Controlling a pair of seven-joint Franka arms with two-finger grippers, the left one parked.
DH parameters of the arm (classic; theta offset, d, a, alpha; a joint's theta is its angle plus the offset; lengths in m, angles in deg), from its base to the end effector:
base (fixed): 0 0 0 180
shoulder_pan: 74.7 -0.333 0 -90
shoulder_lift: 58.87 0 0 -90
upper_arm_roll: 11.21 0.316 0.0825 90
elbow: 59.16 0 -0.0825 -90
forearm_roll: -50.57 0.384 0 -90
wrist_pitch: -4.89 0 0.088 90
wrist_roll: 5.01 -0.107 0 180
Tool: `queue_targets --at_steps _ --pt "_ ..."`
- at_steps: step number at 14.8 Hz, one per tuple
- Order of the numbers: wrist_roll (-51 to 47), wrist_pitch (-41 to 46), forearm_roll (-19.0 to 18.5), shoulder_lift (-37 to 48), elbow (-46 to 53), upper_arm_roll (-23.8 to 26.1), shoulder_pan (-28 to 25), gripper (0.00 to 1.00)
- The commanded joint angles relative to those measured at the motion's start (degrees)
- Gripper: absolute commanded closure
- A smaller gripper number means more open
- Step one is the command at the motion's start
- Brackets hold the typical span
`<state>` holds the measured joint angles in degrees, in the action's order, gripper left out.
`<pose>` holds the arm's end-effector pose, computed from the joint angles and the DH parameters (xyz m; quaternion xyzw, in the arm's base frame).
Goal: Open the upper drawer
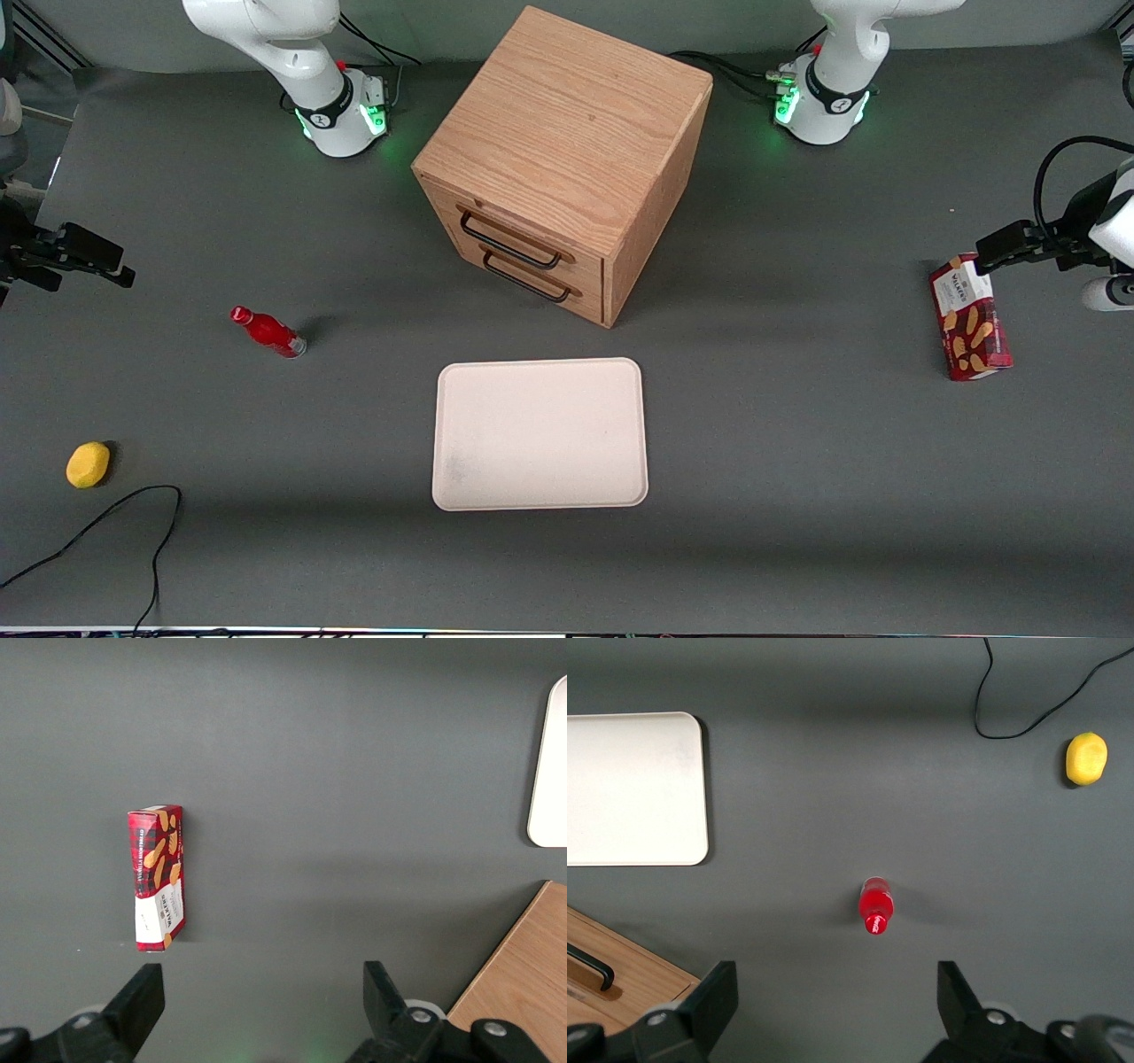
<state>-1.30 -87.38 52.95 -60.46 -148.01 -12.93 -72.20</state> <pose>0.5660 -0.0372 0.6221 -0.9997 0.0049 -0.0173 0.0192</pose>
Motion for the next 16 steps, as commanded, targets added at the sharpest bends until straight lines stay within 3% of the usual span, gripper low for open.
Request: queue_targets --at_steps 1,16 --pt "-1.42 0.69 0.52 -0.44 0.78 0.22 -0.82 0.00" --pt "-1.42 -0.46 0.61 -4.92 4.21 0.31 -2.94 0.00"
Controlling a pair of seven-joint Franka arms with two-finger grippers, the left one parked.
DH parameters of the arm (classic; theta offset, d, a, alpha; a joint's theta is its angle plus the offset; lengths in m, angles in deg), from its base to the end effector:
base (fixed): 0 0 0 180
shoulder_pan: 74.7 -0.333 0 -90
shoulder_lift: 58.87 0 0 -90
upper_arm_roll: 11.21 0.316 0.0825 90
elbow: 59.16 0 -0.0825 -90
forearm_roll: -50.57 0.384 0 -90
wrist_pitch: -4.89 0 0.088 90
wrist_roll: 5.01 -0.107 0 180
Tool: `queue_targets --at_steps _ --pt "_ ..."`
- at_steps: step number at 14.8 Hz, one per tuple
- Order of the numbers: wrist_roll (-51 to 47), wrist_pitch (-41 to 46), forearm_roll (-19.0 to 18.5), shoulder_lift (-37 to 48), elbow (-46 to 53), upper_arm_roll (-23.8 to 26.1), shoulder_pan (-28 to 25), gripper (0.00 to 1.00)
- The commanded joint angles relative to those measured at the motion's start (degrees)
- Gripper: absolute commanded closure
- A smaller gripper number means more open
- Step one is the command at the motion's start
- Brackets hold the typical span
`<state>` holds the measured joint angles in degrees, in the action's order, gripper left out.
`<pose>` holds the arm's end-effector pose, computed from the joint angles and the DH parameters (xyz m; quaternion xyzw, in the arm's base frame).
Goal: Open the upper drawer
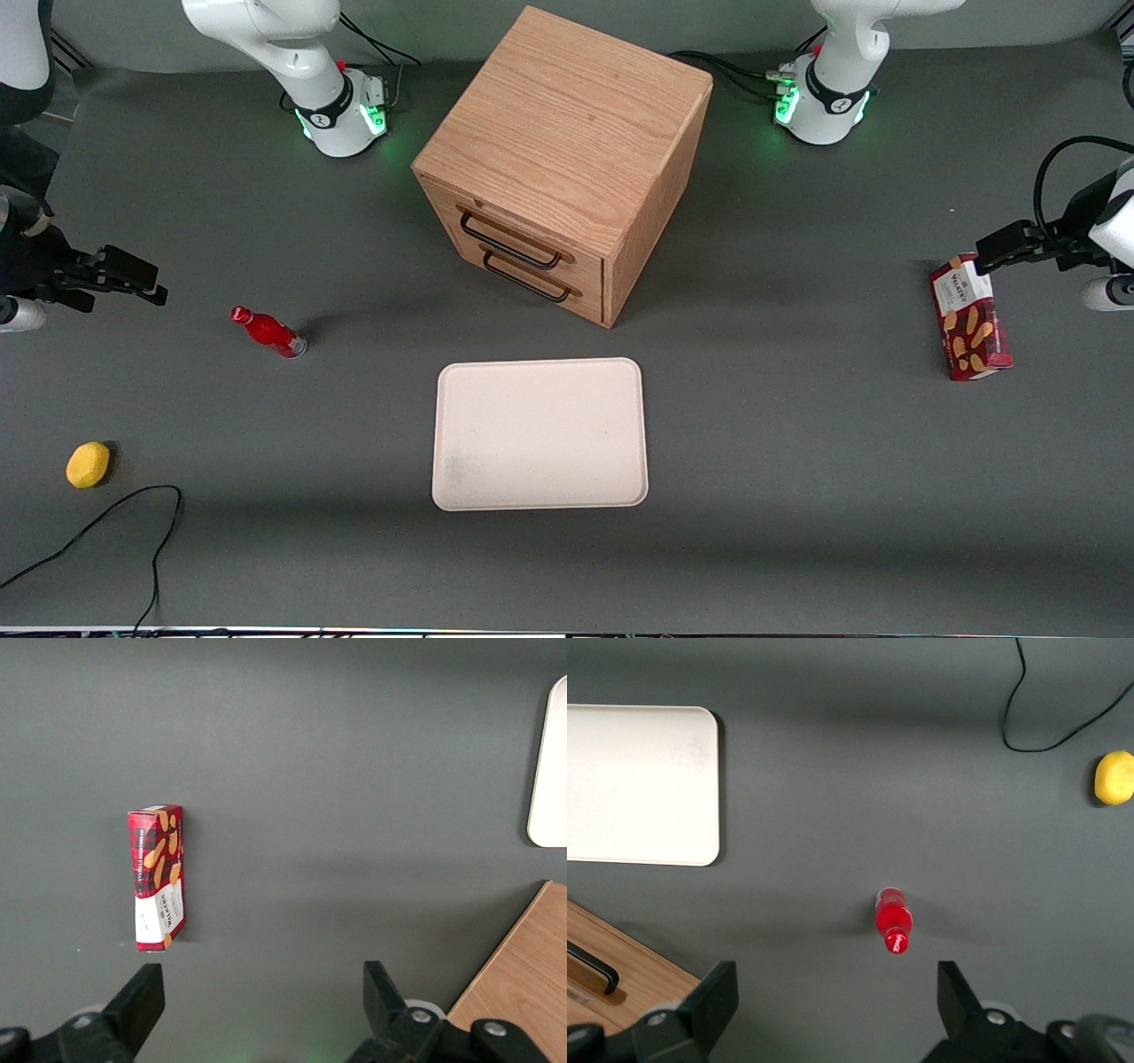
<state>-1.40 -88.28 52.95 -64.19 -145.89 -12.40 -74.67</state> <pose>0.5882 -0.0077 0.6035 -0.9996 -0.0200 -0.0106 0.0194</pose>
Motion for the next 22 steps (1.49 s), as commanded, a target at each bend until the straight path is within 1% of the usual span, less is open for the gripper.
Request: queue_targets --at_steps 1,3,5,7,12,17,22 --pt "-1.24 0.53 0.61 -1.19 2.10 -0.31 -0.56 0.00" --pt "-0.97 0.45 0.61 -2.24 2.53 -0.22 -0.56 0.00" --pt "-0.88 0.45 0.61 -5.56 7.25 -0.22 -1.43 0.00" --pt "-0.97 0.45 0.61 -8.12 9.91 -0.31 -1.87 0.00" --pt "-1.23 0.45 0.43 -13.31 16.15 -0.31 -6.17 0.00" --pt "-0.45 0.36 0.70 -13.76 16.60 -0.31 -10.22 0.00" --pt "1.67 0.36 0.52 -13.76 16.69 -0.39 -16.63 0.00"
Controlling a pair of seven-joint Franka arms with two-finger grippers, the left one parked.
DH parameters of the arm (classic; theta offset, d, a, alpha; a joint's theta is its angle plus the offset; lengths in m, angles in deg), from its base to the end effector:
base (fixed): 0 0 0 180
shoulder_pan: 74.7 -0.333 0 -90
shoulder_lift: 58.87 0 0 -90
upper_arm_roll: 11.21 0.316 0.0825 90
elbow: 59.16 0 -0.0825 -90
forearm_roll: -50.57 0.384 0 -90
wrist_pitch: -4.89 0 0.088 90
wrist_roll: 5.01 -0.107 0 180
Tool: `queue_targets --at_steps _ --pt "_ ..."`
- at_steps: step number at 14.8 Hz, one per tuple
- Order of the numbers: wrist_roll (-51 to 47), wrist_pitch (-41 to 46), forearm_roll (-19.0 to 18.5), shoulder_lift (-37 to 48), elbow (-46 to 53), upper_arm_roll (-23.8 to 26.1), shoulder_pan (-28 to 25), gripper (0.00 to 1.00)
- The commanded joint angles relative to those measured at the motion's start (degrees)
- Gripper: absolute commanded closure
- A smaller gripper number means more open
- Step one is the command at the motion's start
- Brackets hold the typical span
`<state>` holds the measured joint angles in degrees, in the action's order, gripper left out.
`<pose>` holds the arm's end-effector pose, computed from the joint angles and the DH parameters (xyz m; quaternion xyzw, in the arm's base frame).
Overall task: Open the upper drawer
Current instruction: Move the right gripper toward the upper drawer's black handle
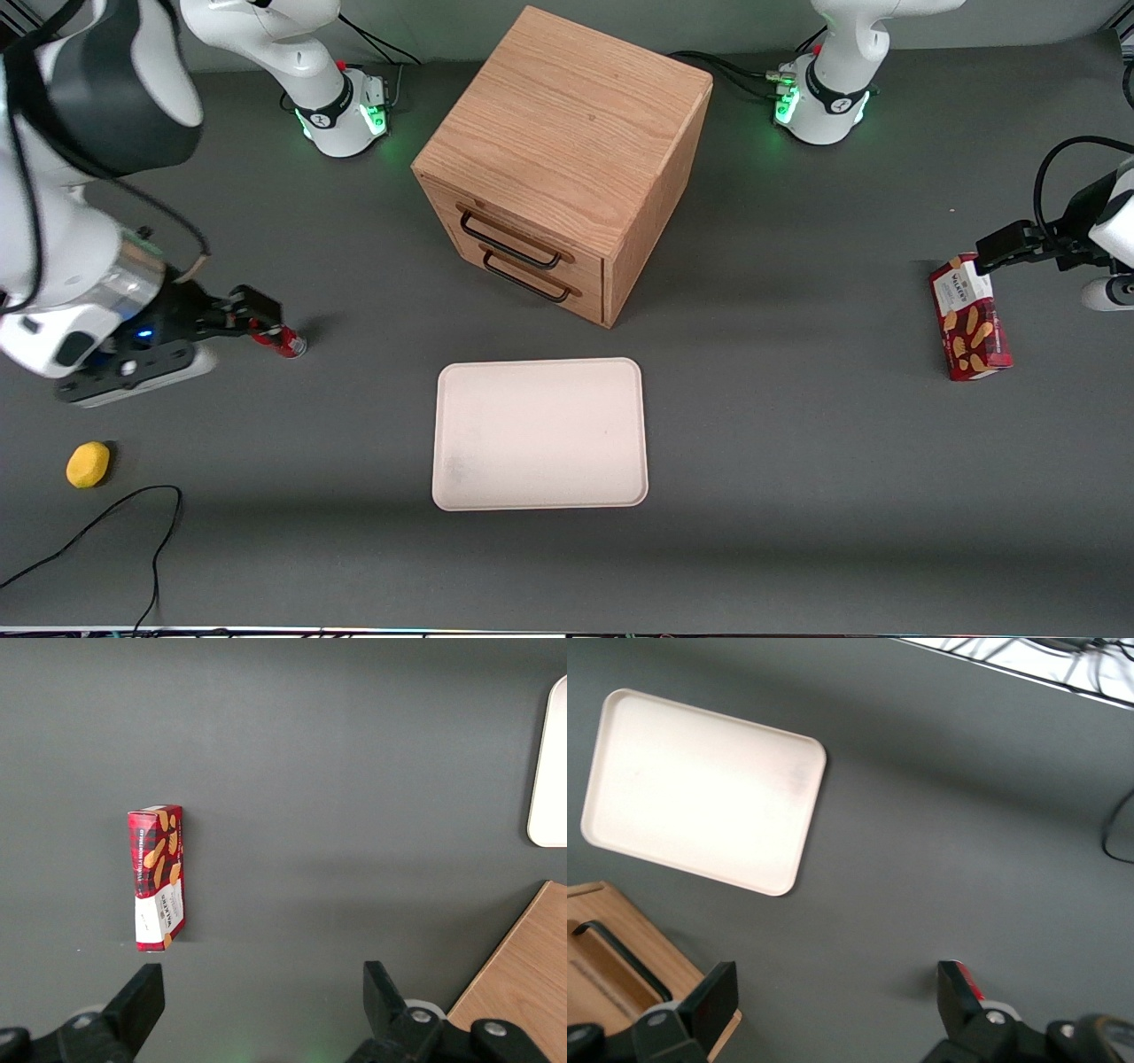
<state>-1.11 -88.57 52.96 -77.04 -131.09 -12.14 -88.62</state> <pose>0.6370 0.1532 0.5878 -0.9886 -0.1466 -0.0278 0.0206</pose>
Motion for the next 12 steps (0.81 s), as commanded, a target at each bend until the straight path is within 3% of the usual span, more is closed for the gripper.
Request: queue_targets --at_steps 1,10,12 --pt "1.38 0.65 0.42 -0.90 1.97 -0.66 -4.09 0.00" --pt "9.11 0.03 0.51 -2.57 1.89 -0.66 -13.32 0.00" --pt "9.98 0.03 -1.15 -2.75 1.80 -0.66 -16.13 0.00"
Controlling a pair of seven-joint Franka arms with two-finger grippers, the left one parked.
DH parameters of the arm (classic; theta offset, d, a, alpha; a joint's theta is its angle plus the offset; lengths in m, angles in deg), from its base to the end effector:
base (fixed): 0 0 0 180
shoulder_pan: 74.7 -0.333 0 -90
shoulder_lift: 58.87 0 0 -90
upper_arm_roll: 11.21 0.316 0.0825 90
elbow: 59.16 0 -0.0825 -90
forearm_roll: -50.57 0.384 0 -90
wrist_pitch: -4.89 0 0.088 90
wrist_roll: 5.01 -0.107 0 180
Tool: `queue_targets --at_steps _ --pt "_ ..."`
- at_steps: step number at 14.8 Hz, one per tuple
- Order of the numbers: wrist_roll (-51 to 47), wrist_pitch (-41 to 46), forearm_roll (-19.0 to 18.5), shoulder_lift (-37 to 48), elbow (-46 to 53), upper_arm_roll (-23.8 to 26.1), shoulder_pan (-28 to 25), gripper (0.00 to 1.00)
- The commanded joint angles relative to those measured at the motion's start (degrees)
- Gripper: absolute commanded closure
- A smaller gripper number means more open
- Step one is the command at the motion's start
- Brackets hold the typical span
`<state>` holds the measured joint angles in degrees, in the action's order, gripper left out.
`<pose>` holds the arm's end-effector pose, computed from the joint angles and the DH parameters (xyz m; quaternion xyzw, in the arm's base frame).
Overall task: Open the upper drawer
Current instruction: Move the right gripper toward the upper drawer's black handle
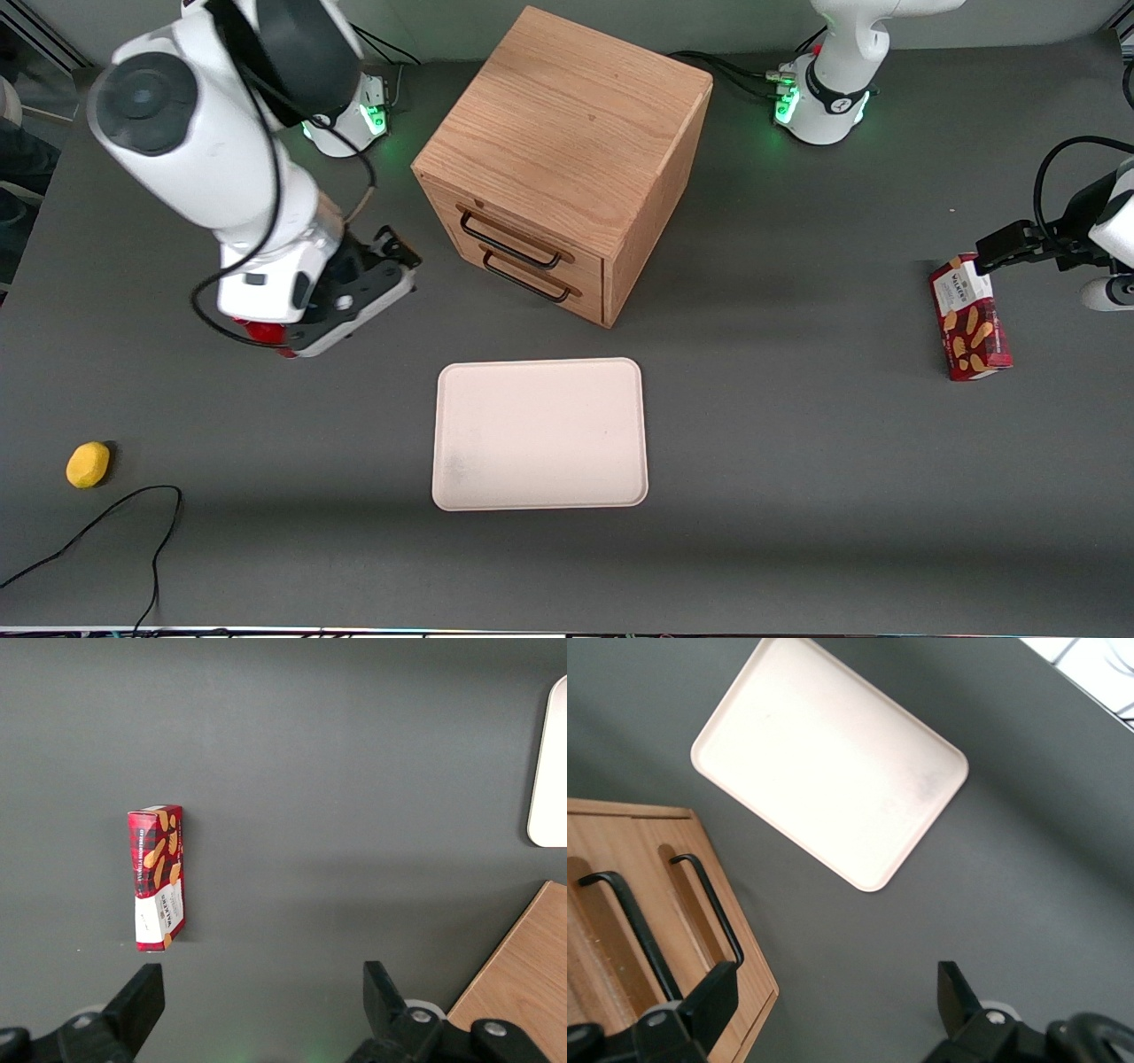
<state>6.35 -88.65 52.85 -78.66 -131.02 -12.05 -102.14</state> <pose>0.5896 0.3017 0.5699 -0.9455 -0.3247 -0.0140 0.0194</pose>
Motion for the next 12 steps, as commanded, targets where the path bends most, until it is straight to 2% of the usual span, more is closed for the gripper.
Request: queue_targets --at_steps 1,3,6,12 --pt "3.23 0.20 -1.30 -1.48 1.73 -0.75 -3.58 0.00" --pt "3.85 0.55 -1.22 -1.49 1.55 -0.66 -4.73 0.00" --pt "11.65 0.99 -0.95 -1.23 1.20 -0.66 -5.78 0.00" --pt "17.74 1.96 -0.78 -0.70 -0.29 -0.66 -6.05 0.00"
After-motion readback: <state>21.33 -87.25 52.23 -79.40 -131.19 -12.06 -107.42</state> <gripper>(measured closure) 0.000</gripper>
